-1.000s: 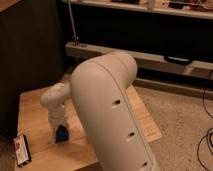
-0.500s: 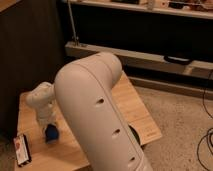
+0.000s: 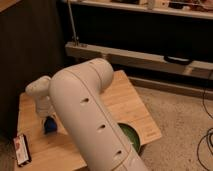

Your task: Wipe the white sponge on the table

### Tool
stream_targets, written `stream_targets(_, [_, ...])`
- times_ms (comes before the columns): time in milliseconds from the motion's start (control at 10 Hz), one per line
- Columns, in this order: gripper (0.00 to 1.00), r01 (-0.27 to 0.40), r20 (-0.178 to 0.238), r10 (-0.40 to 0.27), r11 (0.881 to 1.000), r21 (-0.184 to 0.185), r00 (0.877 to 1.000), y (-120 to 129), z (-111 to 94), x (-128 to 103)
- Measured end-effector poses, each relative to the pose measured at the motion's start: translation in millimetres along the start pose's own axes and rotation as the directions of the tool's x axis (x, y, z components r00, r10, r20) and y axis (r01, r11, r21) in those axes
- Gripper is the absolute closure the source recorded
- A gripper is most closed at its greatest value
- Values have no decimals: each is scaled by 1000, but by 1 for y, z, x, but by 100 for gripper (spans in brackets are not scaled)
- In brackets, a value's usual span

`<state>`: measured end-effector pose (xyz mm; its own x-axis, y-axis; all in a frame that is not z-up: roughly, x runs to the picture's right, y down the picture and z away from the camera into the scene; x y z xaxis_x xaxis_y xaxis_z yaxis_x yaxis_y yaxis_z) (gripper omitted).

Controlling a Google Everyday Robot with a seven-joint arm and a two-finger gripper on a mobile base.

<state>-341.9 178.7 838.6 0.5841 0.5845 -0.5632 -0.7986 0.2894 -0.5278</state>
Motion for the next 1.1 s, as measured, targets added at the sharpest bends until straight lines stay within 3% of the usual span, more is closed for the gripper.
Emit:
stream_targets(200, [64,-53,-5,53,999,-9,999,-28,0,-19])
stream_targets(400, [64,-113,-1,113,993,-18,994,-60,-5,-17])
stream_targets(800, [64,-192,16,193,980,-52,981,-106,-18,35])
stream_targets(900, [64,-194,19,195,980,-53,981,-109,-19,45])
stream_targets(1100, [64,-165,22,167,984,-67,986,-91,-18,63])
